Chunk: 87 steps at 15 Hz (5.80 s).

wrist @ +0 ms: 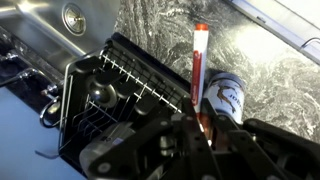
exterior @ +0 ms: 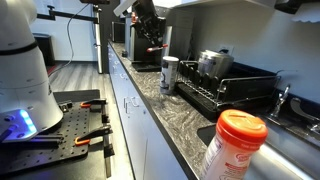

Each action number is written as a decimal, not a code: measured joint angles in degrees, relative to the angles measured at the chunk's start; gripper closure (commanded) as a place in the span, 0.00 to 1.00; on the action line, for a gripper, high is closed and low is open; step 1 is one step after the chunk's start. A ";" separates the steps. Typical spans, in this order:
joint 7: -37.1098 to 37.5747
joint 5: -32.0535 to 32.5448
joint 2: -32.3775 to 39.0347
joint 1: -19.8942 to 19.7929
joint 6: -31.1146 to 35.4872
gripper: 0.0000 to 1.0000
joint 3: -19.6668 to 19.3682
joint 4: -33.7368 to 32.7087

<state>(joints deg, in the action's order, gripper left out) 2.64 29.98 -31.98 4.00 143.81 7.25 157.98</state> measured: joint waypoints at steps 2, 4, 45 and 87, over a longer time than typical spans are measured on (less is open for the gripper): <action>0.08 0.00 -0.98 -0.39 2.53 0.97 0.12 -0.23; 0.35 0.00 -1.54 -1.23 4.95 0.97 0.73 -0.79; 21.39 -10.22 -13.69 -35.62 33.53 0.97 26.83 -15.04; 15.37 -45.24 -11.50 -63.25 54.51 0.97 51.55 -28.58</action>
<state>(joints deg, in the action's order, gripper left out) 18.01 -15.25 -43.47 -59.24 198.32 58.80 129.39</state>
